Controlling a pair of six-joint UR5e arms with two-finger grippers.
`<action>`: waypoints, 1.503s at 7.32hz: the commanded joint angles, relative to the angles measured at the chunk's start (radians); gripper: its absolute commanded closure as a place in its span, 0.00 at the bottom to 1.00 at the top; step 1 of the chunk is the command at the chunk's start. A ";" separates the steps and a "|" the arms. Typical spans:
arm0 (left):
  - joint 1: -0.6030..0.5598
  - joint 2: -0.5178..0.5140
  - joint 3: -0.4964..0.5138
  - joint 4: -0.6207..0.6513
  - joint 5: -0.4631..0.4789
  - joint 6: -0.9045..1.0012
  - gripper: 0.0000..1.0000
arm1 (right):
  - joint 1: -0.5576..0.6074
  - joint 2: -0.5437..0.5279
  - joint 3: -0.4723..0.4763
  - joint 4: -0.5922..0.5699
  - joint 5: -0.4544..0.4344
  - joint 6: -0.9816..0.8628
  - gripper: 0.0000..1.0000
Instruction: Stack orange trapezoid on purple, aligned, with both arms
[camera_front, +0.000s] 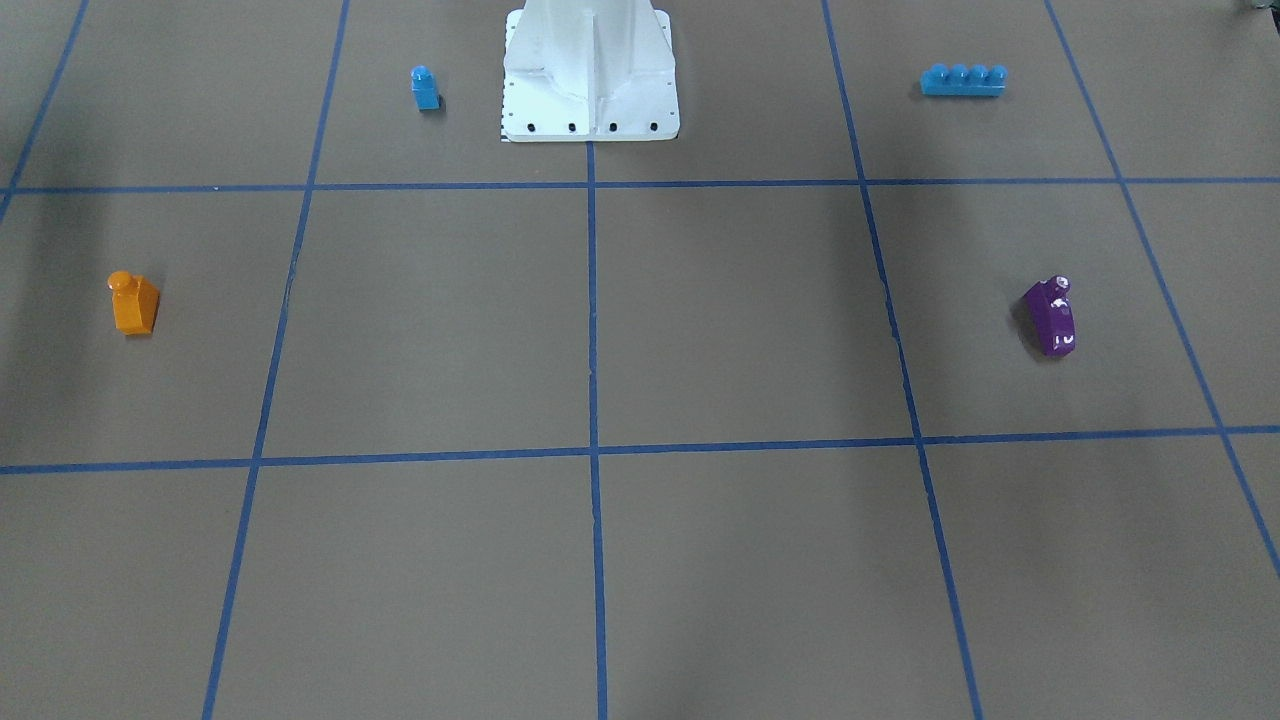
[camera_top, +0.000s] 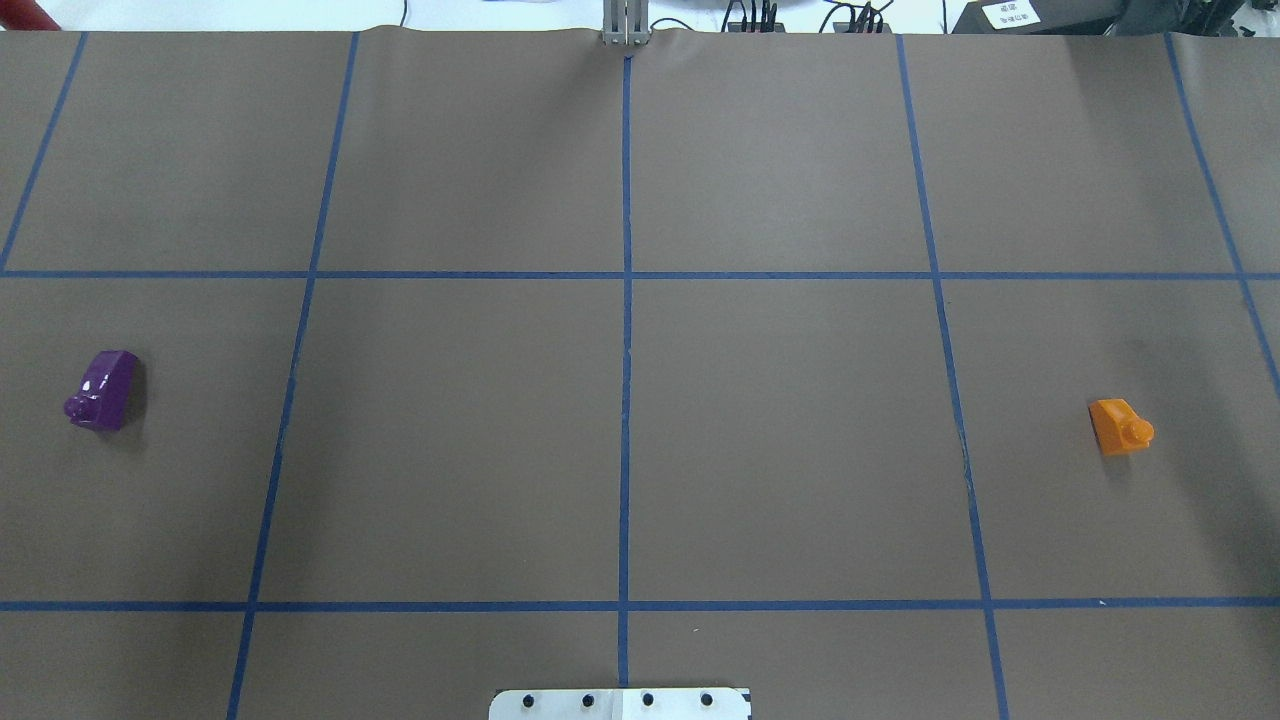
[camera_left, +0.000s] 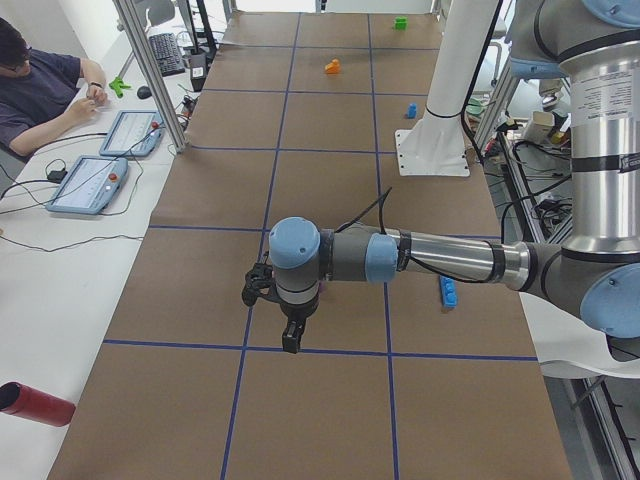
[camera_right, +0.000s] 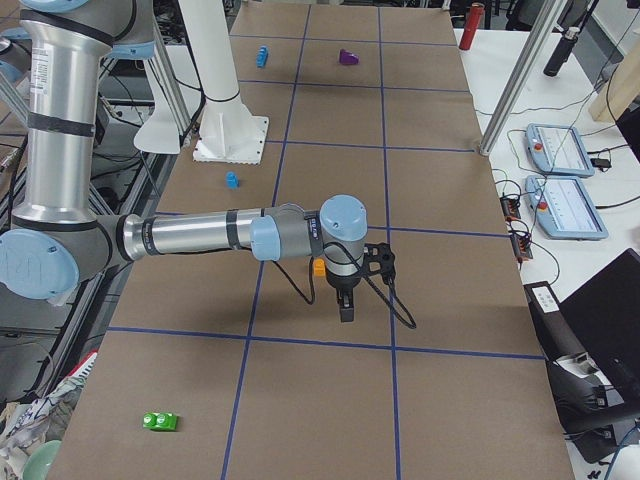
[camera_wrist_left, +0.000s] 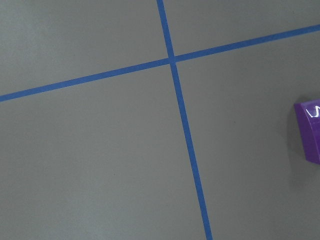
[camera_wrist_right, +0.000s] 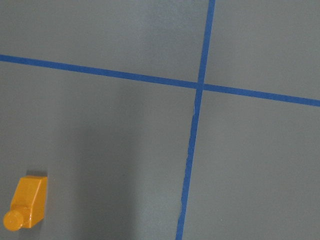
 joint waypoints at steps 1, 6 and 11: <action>0.000 0.015 0.002 -0.021 0.008 0.009 0.00 | 0.000 -0.002 0.000 0.000 0.000 -0.001 0.00; 0.003 0.009 0.025 -0.208 0.009 0.000 0.00 | -0.003 0.008 0.001 0.023 0.001 0.002 0.00; 0.263 -0.054 0.108 -0.431 0.006 -0.321 0.00 | -0.055 0.043 0.006 0.023 0.004 0.036 0.00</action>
